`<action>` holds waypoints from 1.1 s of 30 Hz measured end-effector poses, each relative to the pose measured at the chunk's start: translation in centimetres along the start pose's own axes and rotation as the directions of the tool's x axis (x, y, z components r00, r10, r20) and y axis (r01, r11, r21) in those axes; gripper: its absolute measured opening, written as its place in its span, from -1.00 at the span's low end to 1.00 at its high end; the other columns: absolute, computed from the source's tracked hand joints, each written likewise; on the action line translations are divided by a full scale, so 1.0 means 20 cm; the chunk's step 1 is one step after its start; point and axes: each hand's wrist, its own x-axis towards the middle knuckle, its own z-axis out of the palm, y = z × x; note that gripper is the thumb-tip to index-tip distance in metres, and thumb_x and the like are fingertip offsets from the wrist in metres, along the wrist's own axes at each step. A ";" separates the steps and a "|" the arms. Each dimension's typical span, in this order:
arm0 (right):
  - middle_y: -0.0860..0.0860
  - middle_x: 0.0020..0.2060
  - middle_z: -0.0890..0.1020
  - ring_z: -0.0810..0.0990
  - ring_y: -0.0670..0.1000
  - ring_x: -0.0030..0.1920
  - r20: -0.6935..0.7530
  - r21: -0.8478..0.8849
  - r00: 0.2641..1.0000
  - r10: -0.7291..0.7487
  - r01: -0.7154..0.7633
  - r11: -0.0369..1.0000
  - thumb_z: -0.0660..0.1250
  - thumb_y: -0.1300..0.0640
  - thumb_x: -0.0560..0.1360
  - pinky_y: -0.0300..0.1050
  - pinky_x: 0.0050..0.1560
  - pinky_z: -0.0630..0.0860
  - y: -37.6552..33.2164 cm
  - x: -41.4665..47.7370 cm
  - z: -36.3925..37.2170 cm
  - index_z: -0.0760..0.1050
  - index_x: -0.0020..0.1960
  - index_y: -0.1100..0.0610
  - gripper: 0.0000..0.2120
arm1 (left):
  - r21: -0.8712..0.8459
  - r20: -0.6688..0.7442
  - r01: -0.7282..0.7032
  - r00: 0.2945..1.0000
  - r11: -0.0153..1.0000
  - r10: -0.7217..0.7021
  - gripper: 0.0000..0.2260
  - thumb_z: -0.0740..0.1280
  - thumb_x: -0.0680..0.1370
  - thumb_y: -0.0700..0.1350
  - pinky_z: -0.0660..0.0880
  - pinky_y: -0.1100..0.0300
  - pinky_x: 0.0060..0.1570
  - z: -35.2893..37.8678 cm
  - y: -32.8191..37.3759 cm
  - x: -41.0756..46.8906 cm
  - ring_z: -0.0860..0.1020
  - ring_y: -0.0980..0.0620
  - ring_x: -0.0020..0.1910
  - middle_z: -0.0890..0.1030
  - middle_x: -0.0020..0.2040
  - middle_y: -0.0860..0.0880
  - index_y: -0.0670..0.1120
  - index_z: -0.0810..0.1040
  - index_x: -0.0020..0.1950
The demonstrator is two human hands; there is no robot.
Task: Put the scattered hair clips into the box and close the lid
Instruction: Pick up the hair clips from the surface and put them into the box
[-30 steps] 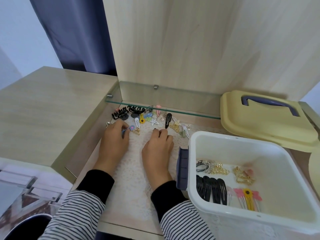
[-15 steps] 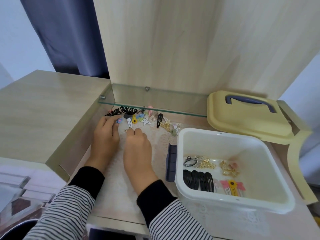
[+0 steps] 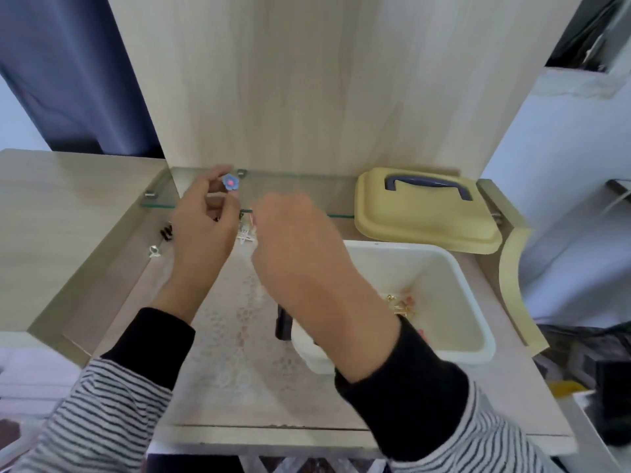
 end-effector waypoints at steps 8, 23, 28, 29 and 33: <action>-0.01 -0.23 0.62 0.53 -0.08 -0.28 0.185 0.104 0.971 0.150 -0.171 0.980 0.28 0.33 0.46 -0.28 -0.24 0.50 0.50 0.01 -0.31 0.63 -0.05 0.16 -0.81 | 0.026 0.270 0.006 0.963 1.000 -0.013 -0.75 0.30 0.55 -0.24 0.52 0.26 -0.21 0.26 0.15 -0.07 0.58 0.14 -0.29 0.59 -0.06 0.10 0.06 0.56 0.13; 0.02 -0.26 0.66 0.59 -0.15 -0.26 0.630 0.347 0.775 -0.049 -0.225 0.910 0.35 0.30 0.48 -0.26 -0.20 0.54 0.84 -0.02 -0.08 0.61 -0.02 0.18 -0.88 | 0.022 0.450 0.104 0.887 0.994 -0.103 -0.71 0.33 0.53 -0.29 0.46 0.41 -0.14 0.44 0.07 -0.19 0.53 0.26 -0.24 0.60 -0.15 0.13 0.13 0.57 -0.02; -0.06 -0.28 0.65 0.57 -0.24 -0.34 0.746 0.354 0.656 -0.117 -0.241 0.904 0.35 0.29 0.49 -0.38 -0.30 0.45 0.83 -0.02 0.04 0.63 0.00 0.17 -0.87 | 0.043 0.464 0.089 0.880 0.995 -0.099 -0.79 0.33 0.48 -0.18 0.53 0.29 -0.05 0.43 0.04 -0.19 0.59 0.20 -0.21 0.64 -0.10 0.08 0.09 0.59 0.03; -0.07 -0.28 0.65 0.57 -0.25 -0.35 0.765 0.346 0.633 -0.121 -0.244 0.906 0.35 0.29 0.49 -0.38 -0.31 0.45 0.83 -0.02 0.06 0.63 0.00 0.17 -0.87 | 0.046 0.464 0.092 0.880 0.995 -0.103 -0.79 0.32 0.46 -0.15 0.54 0.27 -0.03 0.43 0.04 -0.19 0.60 0.19 -0.19 0.65 -0.07 0.06 0.10 0.58 0.02; -0.03 -0.26 0.64 0.59 -0.15 -0.28 0.817 0.319 0.562 -0.130 -0.252 0.914 0.33 0.33 0.49 -0.29 -0.24 0.50 0.83 -0.02 0.14 0.63 -0.01 0.20 -0.85 | 0.090 0.472 0.093 0.873 0.992 -0.125 -0.81 0.32 0.46 -0.09 0.56 0.16 0.06 0.43 0.04 -0.20 0.61 0.18 -0.12 0.65 -0.03 0.05 0.11 0.58 0.03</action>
